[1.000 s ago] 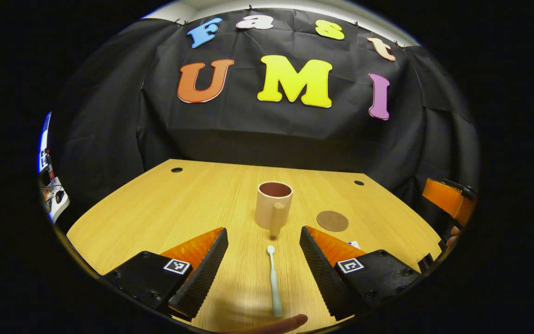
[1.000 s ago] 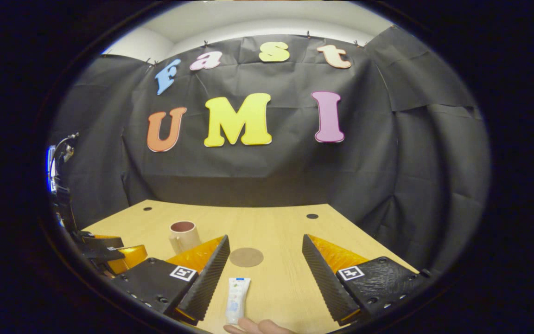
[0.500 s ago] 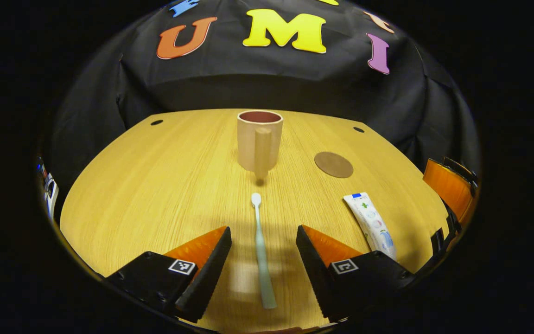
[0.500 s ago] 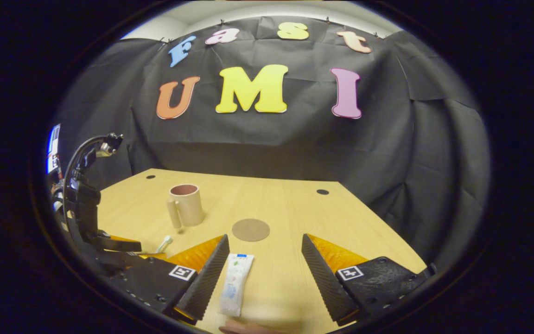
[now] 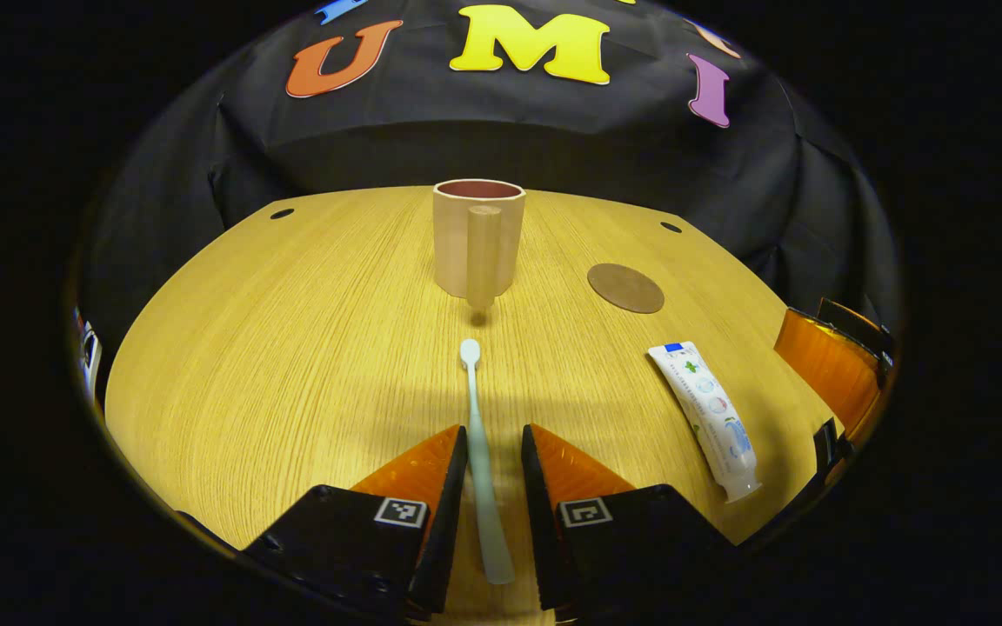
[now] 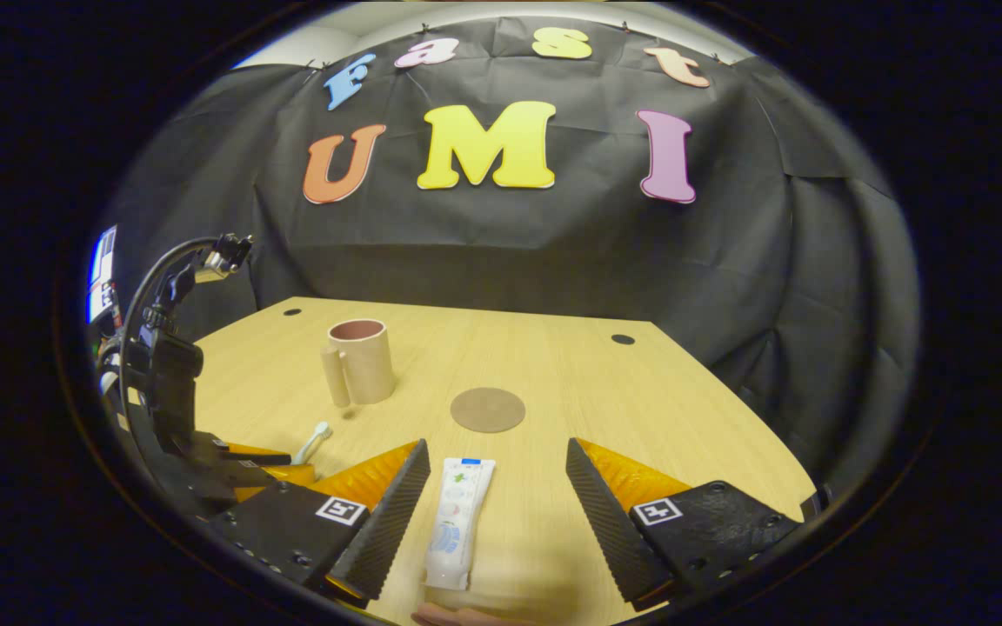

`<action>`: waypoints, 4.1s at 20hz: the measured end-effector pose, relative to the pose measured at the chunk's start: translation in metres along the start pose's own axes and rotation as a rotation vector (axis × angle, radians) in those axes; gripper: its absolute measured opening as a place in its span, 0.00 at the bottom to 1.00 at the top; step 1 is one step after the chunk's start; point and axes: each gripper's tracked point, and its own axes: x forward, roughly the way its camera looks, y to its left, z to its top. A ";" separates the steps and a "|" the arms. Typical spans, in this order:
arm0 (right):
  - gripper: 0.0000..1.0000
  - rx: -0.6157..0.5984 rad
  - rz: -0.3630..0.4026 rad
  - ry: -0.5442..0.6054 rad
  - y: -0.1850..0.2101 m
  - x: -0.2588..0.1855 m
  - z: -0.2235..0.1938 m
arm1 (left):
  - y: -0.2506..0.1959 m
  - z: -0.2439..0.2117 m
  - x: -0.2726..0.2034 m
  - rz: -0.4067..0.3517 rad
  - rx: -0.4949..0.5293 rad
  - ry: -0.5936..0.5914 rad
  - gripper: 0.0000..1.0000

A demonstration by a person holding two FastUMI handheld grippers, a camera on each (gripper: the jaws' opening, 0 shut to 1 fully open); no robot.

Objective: Put the toothbrush and toothpaste on the desktop into the cup, then pick up the cup and place it on the coaster on the desktop.

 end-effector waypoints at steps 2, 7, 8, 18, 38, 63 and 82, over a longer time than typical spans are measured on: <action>0.97 -0.004 0.000 0.015 0.002 0.003 -0.004 | 0.004 -0.001 0.000 0.017 0.014 -0.003 0.35; 0.95 -0.004 0.001 0.069 0.008 0.011 -0.018 | 0.008 0.000 0.000 -0.007 0.001 -0.014 0.12; 0.95 -0.007 0.003 0.082 0.010 0.013 -0.023 | 0.008 0.003 0.000 -0.015 -0.010 -0.022 0.11; 0.96 -0.033 0.010 0.212 0.023 0.022 -0.062 | 0.017 0.050 -0.033 -0.003 -0.038 -0.246 0.10; 0.29 -0.009 0.109 0.144 0.037 0.027 -0.066 | 0.046 0.176 -0.092 0.124 0.019 -0.616 0.09; 0.29 0.068 0.143 -0.087 0.012 0.052 0.045 | 0.019 0.294 0.010 0.075 0.073 -0.708 0.09; 0.29 0.082 0.137 -0.049 0.020 0.059 0.040 | 0.025 0.261 0.042 -0.002 0.039 -0.577 0.68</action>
